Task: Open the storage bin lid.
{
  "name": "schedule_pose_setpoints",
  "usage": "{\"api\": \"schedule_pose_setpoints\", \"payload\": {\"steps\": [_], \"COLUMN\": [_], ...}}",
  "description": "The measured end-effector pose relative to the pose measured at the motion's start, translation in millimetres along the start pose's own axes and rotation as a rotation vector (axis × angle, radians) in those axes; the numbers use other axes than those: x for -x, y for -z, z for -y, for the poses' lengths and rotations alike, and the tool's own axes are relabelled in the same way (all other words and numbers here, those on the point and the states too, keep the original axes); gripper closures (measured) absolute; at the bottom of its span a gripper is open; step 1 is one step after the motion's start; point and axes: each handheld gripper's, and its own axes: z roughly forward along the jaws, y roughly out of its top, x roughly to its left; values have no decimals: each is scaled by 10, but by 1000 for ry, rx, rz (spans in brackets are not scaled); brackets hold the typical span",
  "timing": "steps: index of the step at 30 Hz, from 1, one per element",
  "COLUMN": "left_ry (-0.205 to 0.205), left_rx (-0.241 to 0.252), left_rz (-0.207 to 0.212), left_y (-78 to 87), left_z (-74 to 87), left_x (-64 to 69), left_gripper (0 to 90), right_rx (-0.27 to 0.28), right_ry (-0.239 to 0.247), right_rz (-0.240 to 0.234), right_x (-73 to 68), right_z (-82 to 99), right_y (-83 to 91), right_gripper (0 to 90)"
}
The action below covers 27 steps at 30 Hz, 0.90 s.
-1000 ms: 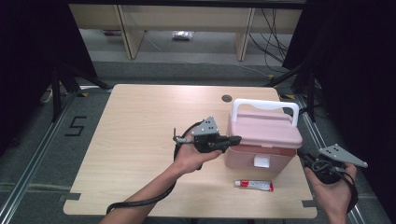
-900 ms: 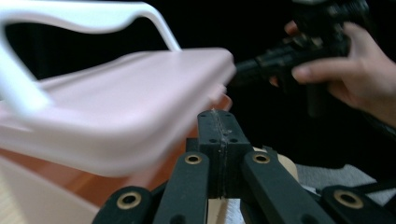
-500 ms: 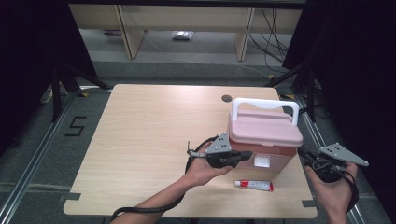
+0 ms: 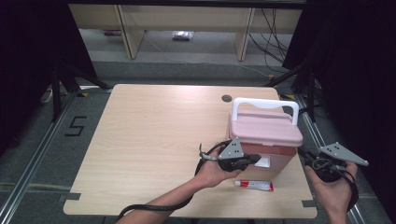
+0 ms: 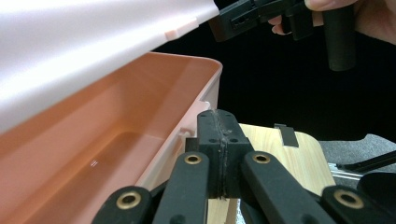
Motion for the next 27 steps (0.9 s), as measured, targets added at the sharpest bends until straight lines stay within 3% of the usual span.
{"api": "schedule_pose_setpoints", "payload": {"steps": [2, 4, 11, 12, 14, 18, 19, 24, 25, 27], "left_ry": [-9, -19, -24, -24, -30, -21, -22, -24, -32, -31], "left_rx": [-5, -17, -33, -35, -36, -24, -24, -20, -22, -22], "left_rz": [2, 3, 0, 3, 2, 0, -2, -9, -13, -17], "left_y": [-23, -44, -104, -111, -112, -111, -110, -111, -110, -110], "left_z": [11, 28, 66, 73, 90, 108, 110, 117, 117, 118], "left_x": [7, 17, 57, 65, 74, 78, 82, 93, 100, 105], "left_gripper": [892, 892, 894, 894, 895, 896, 896, 897, 897, 897], "right_rx": [5, 6, 12, 4, 23, 22, 22, 40, 49, 55], "right_ry": [32, 32, 26, -3, 32, 22, -1, 20, -6, -7], "right_rz": [2, -4, 6, 5, 8, 1, 6, 12, 23, 12], "right_x": [21, 21, 12, -8, 18, 19, 2, 20, -3, -8], "right_z": [-6, -7, -22, -22, -33, -41, -40, -55, -66, -80], "right_y": [-3, -6, -2, 8, 0, -1, -8, -14, -16, -12], "right_gripper": [900, 900, 900, 900, 900, 900, 900, 900, 900, 900]}}
